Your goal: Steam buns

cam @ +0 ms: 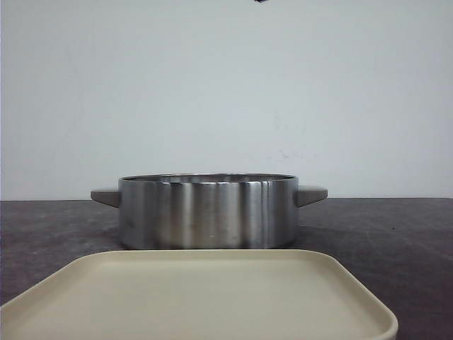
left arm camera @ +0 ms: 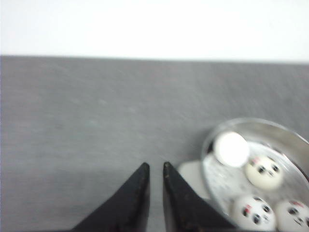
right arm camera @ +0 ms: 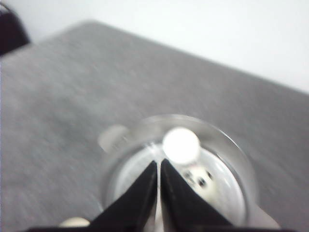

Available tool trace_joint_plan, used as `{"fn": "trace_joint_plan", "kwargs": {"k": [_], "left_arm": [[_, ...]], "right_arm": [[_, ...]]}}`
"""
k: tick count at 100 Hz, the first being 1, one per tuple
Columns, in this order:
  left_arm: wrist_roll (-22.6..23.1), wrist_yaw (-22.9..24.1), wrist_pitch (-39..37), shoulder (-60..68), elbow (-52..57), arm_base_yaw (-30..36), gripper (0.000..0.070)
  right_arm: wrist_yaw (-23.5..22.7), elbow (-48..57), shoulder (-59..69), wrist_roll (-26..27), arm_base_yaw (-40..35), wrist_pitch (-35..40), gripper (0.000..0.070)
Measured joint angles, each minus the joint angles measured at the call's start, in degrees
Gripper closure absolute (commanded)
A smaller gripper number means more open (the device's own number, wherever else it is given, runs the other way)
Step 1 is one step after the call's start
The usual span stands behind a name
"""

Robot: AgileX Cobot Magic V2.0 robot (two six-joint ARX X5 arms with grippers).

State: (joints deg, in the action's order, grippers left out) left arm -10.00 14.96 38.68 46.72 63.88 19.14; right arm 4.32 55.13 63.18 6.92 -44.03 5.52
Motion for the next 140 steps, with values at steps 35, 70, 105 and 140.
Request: {"fn": "trace_joint_plan", "kwargs": {"k": [35,70,105,140], "left_arm": [[3.0,0.0,2.0,-12.8,-3.5,-5.4,0.0700],[3.0,0.0,2.4,-14.2,-3.5,-5.4,0.0700],[3.0,0.0,2.5,-14.2,-3.5,-5.4,0.0700],[3.0,0.0,2.4,-14.2,-3.5,-5.4,0.0700]], "right_arm": [[3.6,-5.0,-5.6,1.0,-0.5,-9.3,0.0699],[3.6,-5.0,-5.9,1.0,-0.5,-9.6,0.0699],[3.4,-5.2,-8.7,1.0,-0.6,-6.8,0.0699],[4.9,-11.3,-28.1,-2.3,15.0,3.1,0.0699]]}}
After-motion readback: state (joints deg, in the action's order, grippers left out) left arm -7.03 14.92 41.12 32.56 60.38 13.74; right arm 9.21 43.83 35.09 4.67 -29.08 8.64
